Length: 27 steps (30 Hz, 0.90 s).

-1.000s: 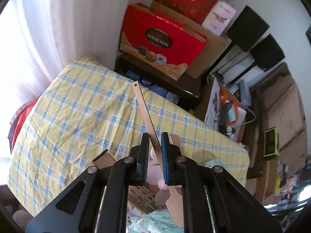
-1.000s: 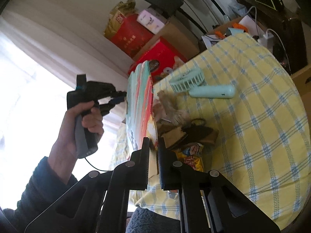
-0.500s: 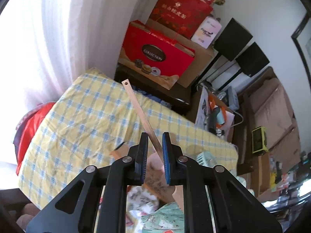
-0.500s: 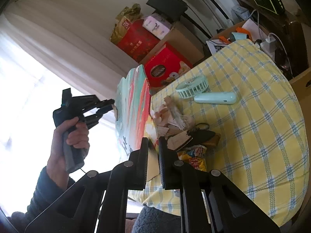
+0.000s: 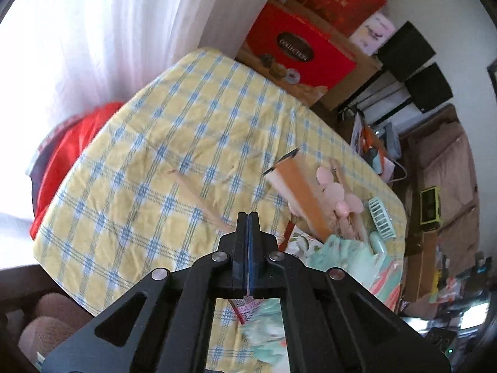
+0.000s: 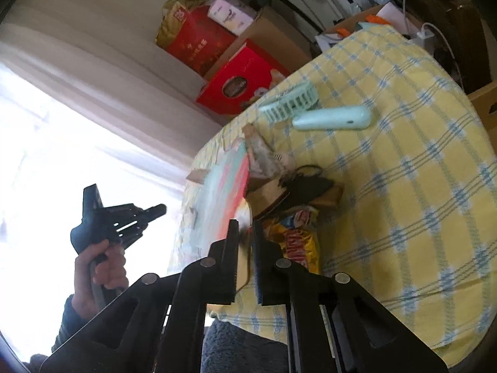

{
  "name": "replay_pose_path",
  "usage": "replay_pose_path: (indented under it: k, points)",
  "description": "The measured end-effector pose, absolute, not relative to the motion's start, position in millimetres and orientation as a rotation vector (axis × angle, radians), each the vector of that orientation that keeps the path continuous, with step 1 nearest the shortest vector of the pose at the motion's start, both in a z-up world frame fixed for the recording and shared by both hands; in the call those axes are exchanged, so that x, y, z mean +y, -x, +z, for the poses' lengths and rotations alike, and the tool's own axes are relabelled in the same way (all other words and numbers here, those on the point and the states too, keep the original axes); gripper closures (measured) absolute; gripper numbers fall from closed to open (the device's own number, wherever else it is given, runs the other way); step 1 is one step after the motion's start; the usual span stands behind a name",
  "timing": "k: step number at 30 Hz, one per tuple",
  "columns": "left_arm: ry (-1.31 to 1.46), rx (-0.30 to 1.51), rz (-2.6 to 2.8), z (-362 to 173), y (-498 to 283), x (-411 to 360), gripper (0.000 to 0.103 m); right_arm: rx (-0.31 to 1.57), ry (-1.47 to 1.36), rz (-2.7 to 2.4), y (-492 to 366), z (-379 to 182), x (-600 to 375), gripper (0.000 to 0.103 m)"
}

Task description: Organize objects

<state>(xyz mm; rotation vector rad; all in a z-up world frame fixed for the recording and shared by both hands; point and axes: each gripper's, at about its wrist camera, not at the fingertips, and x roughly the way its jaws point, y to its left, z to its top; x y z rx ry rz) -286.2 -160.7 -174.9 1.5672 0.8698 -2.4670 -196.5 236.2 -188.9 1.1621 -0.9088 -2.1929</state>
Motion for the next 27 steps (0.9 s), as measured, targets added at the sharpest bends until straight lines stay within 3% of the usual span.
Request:
replay_pose_path:
  k: [4, 10, 16, 18, 27]
  points:
    - [-1.622, 0.801, -2.502, -179.3, 294.5, -141.7, 0.103, -0.896, -1.179, -2.192, 196.1, -192.7, 234.4, 0.097]
    - [-1.775, 0.851, -2.467, -198.5, 296.9, -124.3, 0.103, -0.947, -1.218, -2.186, 196.5, -203.5, 248.4, 0.095]
    - [-1.717, 1.036, -2.365, -211.7, 303.9, -146.9, 0.072, -0.931, -1.241, -2.199, 196.8, -205.5, 248.1, 0.095]
    - [-1.669, 1.099, -2.35, -213.2, 306.2, -154.8, 0.057, -0.922, -1.249, -2.2, 196.7, -206.8, 246.6, 0.094]
    - [-1.634, 1.455, -2.241, -215.2, 262.1, -188.9, 0.053, -0.933, -1.249, -2.192, 197.8, -208.9, 245.7, 0.094]
